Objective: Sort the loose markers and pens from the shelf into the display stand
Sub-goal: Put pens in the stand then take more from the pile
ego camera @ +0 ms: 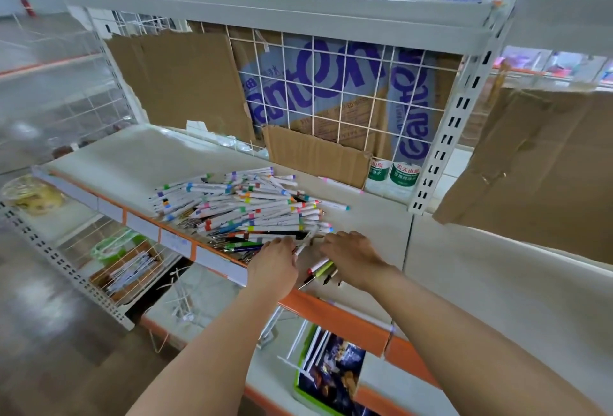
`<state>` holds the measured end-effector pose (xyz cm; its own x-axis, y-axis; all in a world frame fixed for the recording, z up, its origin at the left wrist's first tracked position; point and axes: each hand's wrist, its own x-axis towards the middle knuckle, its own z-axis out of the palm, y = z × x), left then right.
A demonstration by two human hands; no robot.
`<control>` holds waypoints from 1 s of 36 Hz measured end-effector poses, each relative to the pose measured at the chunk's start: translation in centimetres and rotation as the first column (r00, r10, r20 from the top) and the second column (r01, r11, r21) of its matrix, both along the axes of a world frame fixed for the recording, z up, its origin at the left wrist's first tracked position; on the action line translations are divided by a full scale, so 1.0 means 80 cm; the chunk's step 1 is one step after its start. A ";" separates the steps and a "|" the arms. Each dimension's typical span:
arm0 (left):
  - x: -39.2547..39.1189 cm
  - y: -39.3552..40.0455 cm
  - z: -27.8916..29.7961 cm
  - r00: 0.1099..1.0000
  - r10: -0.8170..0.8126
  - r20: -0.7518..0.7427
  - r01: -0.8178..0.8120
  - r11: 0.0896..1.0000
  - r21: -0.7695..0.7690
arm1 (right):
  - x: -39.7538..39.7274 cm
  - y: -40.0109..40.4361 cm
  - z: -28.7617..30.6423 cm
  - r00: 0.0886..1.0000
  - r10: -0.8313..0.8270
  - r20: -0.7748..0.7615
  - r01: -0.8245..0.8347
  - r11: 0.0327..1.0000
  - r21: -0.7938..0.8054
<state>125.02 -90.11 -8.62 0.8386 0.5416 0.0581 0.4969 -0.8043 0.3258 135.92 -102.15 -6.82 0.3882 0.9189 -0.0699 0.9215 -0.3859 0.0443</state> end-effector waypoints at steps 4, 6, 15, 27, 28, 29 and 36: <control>0.000 0.001 0.001 1.000 0.005 0.029 -0.004 1.000 -0.019 | 0.000 0.002 -0.006 0.998 -0.034 -0.048 0.037 0.997 0.064; 0.000 0.001 0.001 0.999 0.006 0.051 -0.004 0.999 -0.040 | 0.000 -0.001 -0.007 0.998 -0.034 -0.052 0.037 0.997 0.072; 0.001 -0.012 0.021 0.972 0.086 0.219 -0.050 0.985 -0.165 | -0.008 -0.025 0.009 0.982 -0.186 -0.009 0.184 0.962 0.200; 0.033 -0.058 0.039 0.940 -0.039 0.339 0.080 0.991 -0.108 | -0.010 -0.115 0.025 0.694 -0.563 -0.449 0.707 0.416 0.572; 0.036 -0.068 0.040 0.936 -0.067 0.346 0.108 0.989 -0.101 | -0.010 -0.127 0.027 0.677 -0.578 -0.456 0.719 0.384 0.579; 0.039 -0.078 0.041 0.929 -0.098 0.356 0.141 0.985 -0.095 | -0.010 -0.139 0.028 0.662 -0.594 -0.457 0.727 0.359 0.586; 0.068 -0.182 0.050 0.858 -0.308 0.411 0.358 0.932 -0.050 | -0.015 -0.250 0.041 0.578 -0.680 -0.452 0.703 0.133 0.699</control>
<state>130.43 -104.69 -4.59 0.8921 0.2578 0.3710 0.0182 -0.8410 0.5408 134.70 -122.14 -3.53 0.8991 -0.0910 0.4283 0.2432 -0.7095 -0.6614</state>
